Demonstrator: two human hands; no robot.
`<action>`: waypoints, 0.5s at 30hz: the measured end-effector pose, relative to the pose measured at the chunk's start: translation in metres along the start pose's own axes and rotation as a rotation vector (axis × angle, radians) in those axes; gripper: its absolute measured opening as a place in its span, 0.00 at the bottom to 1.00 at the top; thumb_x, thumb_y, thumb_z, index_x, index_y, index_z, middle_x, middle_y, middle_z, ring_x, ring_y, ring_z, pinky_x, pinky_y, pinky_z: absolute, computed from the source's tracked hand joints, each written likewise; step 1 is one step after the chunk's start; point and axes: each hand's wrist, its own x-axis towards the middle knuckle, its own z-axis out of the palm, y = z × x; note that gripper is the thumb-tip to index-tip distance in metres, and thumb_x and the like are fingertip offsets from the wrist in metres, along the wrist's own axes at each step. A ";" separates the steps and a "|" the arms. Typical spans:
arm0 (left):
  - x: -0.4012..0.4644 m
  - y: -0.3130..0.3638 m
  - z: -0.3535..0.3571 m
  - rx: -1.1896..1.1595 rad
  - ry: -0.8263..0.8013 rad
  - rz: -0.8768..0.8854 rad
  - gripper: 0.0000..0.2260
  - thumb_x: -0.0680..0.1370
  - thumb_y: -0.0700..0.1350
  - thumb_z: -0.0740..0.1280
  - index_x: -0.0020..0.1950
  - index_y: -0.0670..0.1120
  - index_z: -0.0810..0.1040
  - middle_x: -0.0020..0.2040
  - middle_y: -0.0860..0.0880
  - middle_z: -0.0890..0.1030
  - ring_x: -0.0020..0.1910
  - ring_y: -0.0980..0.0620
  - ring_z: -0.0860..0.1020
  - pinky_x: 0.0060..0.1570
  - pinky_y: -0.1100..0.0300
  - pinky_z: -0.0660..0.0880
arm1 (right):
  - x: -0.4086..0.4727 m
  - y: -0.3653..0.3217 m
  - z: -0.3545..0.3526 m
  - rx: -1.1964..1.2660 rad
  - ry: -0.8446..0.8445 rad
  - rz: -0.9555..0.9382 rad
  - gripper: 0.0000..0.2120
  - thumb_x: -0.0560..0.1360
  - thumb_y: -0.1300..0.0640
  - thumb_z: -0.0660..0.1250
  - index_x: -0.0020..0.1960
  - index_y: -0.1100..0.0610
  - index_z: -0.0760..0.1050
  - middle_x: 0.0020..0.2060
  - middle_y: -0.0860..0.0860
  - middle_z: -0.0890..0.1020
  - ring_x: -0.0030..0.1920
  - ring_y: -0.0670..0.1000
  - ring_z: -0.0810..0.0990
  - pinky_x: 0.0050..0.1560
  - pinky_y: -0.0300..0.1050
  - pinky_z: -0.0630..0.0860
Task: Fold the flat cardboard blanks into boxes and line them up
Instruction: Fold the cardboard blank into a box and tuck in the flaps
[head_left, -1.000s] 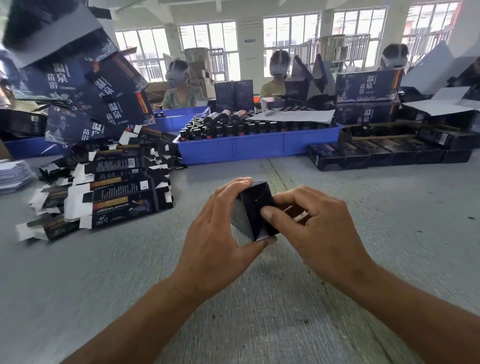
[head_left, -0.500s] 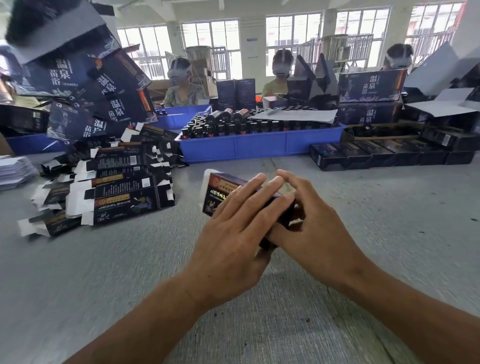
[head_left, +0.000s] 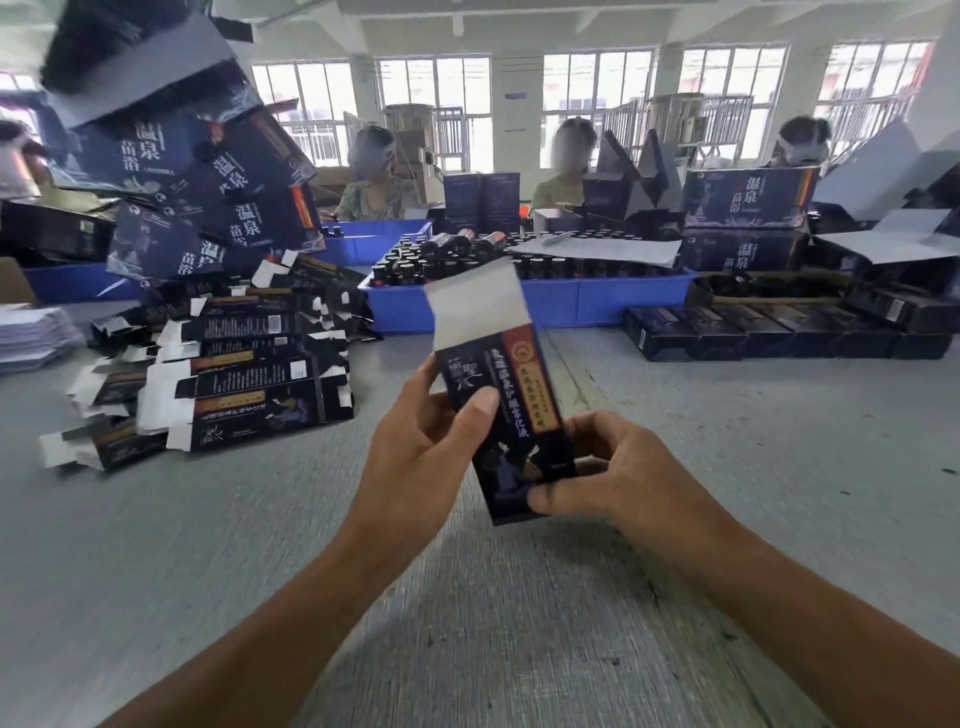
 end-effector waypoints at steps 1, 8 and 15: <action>0.000 0.002 0.001 -0.030 -0.002 0.013 0.18 0.80 0.48 0.67 0.70 0.54 0.73 0.56 0.57 0.85 0.54 0.60 0.83 0.46 0.69 0.79 | -0.001 -0.001 0.001 -0.034 -0.015 0.000 0.25 0.63 0.55 0.83 0.56 0.47 0.77 0.47 0.40 0.86 0.48 0.41 0.85 0.50 0.41 0.79; -0.005 -0.002 0.004 -0.025 -0.049 0.035 0.30 0.72 0.52 0.74 0.71 0.67 0.66 0.58 0.58 0.83 0.52 0.53 0.84 0.44 0.61 0.82 | -0.004 -0.011 -0.013 0.182 0.168 -0.258 0.22 0.72 0.49 0.74 0.65 0.43 0.73 0.54 0.36 0.83 0.54 0.38 0.83 0.45 0.27 0.77; -0.007 -0.002 0.005 0.068 -0.094 0.117 0.26 0.75 0.51 0.72 0.69 0.70 0.69 0.61 0.67 0.76 0.55 0.58 0.82 0.44 0.64 0.81 | -0.006 -0.017 -0.014 0.081 0.160 -0.416 0.21 0.79 0.57 0.69 0.63 0.35 0.75 0.56 0.36 0.82 0.57 0.39 0.81 0.50 0.30 0.78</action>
